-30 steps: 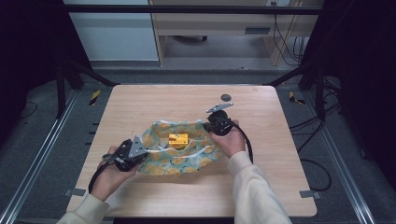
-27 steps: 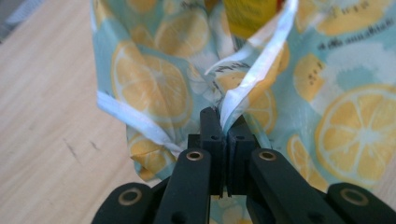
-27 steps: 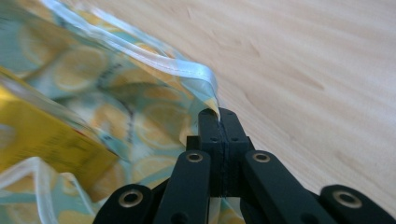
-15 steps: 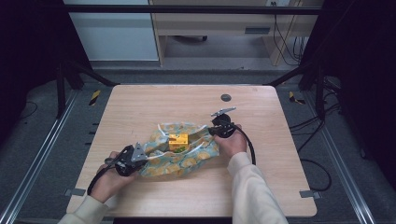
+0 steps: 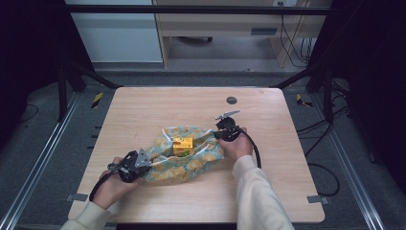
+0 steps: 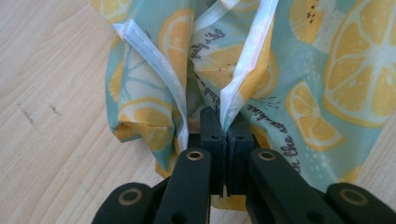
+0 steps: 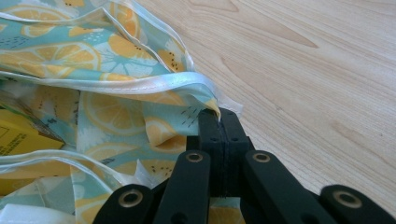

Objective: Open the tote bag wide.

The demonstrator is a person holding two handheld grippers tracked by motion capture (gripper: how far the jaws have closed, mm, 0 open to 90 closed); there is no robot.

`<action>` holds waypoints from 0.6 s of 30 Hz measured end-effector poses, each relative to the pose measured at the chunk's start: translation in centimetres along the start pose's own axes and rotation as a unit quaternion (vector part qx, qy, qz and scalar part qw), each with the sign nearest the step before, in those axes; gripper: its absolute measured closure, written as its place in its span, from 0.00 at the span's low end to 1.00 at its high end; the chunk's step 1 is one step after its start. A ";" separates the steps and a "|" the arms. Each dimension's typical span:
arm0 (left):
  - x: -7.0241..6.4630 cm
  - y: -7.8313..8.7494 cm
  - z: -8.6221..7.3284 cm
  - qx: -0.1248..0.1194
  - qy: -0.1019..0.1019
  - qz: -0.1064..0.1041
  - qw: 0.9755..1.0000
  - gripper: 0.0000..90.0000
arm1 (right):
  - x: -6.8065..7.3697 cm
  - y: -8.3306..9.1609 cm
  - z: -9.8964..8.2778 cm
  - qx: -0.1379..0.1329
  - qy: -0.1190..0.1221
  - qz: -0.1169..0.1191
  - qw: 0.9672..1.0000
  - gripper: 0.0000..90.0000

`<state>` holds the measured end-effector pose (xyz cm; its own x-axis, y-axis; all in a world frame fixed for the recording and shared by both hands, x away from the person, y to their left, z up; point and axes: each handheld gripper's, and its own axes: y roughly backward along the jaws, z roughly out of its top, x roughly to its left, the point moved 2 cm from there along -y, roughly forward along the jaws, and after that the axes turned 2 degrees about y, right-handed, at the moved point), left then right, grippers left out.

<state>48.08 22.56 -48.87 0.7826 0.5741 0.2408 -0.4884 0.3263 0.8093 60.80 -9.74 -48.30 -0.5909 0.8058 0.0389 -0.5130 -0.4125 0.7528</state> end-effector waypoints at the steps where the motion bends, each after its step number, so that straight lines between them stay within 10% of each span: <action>1: 0.0 0.0 0.0 0.000 0.000 0.000 1.000 0.98 | 0.0 0.0 0.0 0.000 0.000 0.000 1.000 1.00; 18: -0.4 -0.5 -0.2 0.019 -0.005 -0.019 1.000 0.99 | 0.3 -0.9 0.1 0.030 0.017 -0.012 0.999 1.00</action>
<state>47.88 22.34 -49.49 0.8046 0.5539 0.2140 -0.4429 0.3197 0.8377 61.15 -9.09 -48.85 -0.6002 0.7998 -0.0007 -0.4897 -0.3668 0.7910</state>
